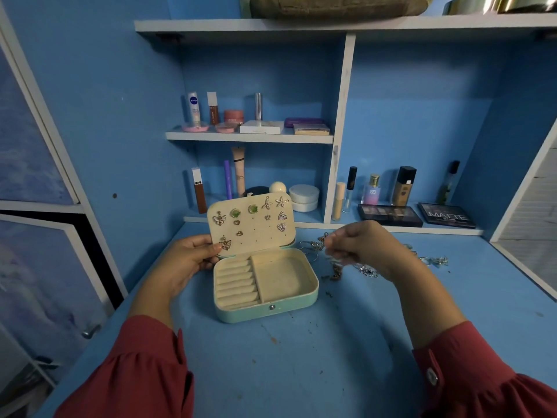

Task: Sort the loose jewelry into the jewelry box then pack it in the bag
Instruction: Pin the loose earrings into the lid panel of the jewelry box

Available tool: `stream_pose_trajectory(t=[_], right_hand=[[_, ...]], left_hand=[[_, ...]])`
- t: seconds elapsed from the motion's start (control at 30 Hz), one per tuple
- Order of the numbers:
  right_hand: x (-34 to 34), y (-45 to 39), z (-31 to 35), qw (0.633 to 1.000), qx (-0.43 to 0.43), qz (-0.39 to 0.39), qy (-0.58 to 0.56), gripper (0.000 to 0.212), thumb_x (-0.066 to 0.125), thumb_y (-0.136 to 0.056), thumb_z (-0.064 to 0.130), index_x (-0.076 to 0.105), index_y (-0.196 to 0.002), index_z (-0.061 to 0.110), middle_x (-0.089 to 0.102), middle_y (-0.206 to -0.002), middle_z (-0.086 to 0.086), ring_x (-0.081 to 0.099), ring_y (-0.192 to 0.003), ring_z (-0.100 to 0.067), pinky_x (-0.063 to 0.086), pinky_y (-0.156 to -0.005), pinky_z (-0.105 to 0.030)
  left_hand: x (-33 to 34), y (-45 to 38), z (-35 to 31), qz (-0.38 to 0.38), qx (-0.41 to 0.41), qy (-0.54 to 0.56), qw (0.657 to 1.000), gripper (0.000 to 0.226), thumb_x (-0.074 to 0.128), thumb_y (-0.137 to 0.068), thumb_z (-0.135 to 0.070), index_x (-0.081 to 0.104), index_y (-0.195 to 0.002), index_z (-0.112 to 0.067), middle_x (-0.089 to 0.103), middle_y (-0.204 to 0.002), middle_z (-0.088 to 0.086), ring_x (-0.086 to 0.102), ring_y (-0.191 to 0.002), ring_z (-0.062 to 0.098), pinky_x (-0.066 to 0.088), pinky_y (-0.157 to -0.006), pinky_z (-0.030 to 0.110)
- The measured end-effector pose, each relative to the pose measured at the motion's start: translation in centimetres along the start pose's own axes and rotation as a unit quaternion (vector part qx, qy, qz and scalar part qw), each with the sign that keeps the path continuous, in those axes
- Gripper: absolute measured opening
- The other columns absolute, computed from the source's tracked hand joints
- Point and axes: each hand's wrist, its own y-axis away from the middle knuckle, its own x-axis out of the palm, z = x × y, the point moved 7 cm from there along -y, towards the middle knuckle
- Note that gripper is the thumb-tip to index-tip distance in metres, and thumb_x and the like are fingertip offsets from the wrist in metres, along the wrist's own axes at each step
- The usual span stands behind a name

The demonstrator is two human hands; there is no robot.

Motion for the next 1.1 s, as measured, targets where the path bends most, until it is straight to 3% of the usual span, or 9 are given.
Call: stream_pose_trajectory(t=[0.07,0.17,0.3,0.37,0.47,0.9,1.0,1.1], right_hand=[[1.1,-0.2,-0.5,0.985,0.035,0.028,-0.17,0.008,0.065,-0.086,0.006,0.069,-0.084,0.0,0.07,-0.076,-0.013,0.062,-0.058,-0.011,0.056,-0.06,-0.02],[2.5,-0.2,-0.7,0.932,0.065,0.071,-0.349,0.015,0.056,-0.086,-0.003,0.07,-0.082,-0.005,0.071,-0.077,-0.015,0.066,-0.059,-0.012,0.057,-0.058,-0.019],[3.2,-0.2,-0.7,0.903,0.083,0.076,-0.414,0.012,0.056,-0.083,-0.003,0.066,-0.087,-0.006,0.069,-0.076,-0.014,0.065,-0.059,-0.011,0.057,-0.057,-0.018],[3.5,-0.2,-0.8,0.902,0.089,0.077,-0.416,0.012,0.059,-0.078,0.0,0.065,-0.088,-0.004,0.068,-0.075,-0.012,0.063,-0.059,-0.01,0.056,-0.056,-0.017],[3.8,-0.4,-1.2,0.903,0.098,0.075,-0.411,0.009,0.057,-0.087,0.001,0.065,-0.088,-0.002,0.067,-0.074,-0.01,0.062,-0.057,-0.009,0.055,-0.053,-0.016],[3.8,-0.9,-1.2,0.929,0.075,0.053,-0.359,0.014,0.06,-0.09,0.012,0.064,-0.079,0.004,0.065,-0.067,-0.005,0.055,-0.053,-0.007,0.05,-0.049,-0.015],[3.4,-1.2,-0.9,0.959,0.025,-0.003,-0.281,0.015,0.06,-0.091,0.009,0.065,-0.079,0.002,0.066,-0.068,-0.006,0.056,-0.054,-0.008,0.05,-0.052,-0.017],[3.9,-1.2,-0.1,0.991,-0.034,-0.067,-0.108,0.015,0.059,-0.093,0.015,0.066,-0.081,0.01,0.06,-0.068,0.0,0.052,-0.06,-0.011,0.046,-0.055,-0.019]], left_hand=[[0.0,-0.1,0.0,0.0,0.001,-0.001,1.0,0.017,0.059,-0.089,-0.001,0.069,-0.1,-0.009,0.072,-0.08,0.004,0.059,-0.057,0.006,0.051,-0.061,0.018],[0.0,-0.1,0.0,-0.001,0.001,0.004,1.0,0.017,0.058,-0.089,0.0,0.069,-0.098,-0.009,0.072,-0.077,0.003,0.057,-0.055,0.004,0.05,-0.059,0.017],[0.1,-0.1,0.0,0.0,0.002,0.003,1.0,0.017,0.058,-0.089,0.001,0.069,-0.097,-0.009,0.072,-0.078,0.003,0.057,-0.055,0.004,0.049,-0.058,0.016],[0.1,-0.1,0.1,0.0,0.001,0.0,1.0,0.017,0.058,-0.089,0.0,0.069,-0.097,-0.01,0.072,-0.08,0.004,0.057,-0.055,0.005,0.049,-0.06,0.018],[-0.1,-0.3,0.2,-0.002,-0.002,0.002,1.0,0.018,0.059,-0.089,0.0,0.07,-0.098,-0.01,0.072,-0.083,0.006,0.057,-0.056,0.006,0.049,-0.064,0.021],[-0.2,-0.4,0.4,-0.004,0.001,0.007,1.0,0.018,0.06,-0.088,0.0,0.069,-0.101,-0.008,0.072,-0.08,0.006,0.057,-0.058,0.008,0.051,-0.058,0.016],[-0.2,-0.3,0.3,-0.003,0.002,0.008,1.0,0.018,0.059,-0.088,0.0,0.069,-0.1,-0.008,0.072,-0.078,0.004,0.058,-0.056,0.006,0.05,-0.058,0.016],[0.0,-0.3,0.2,-0.001,0.004,0.01,1.0,0.018,0.059,-0.088,0.0,0.069,-0.1,-0.008,0.072,-0.077,0.003,0.057,-0.055,0.005,0.05,-0.057,0.016]])
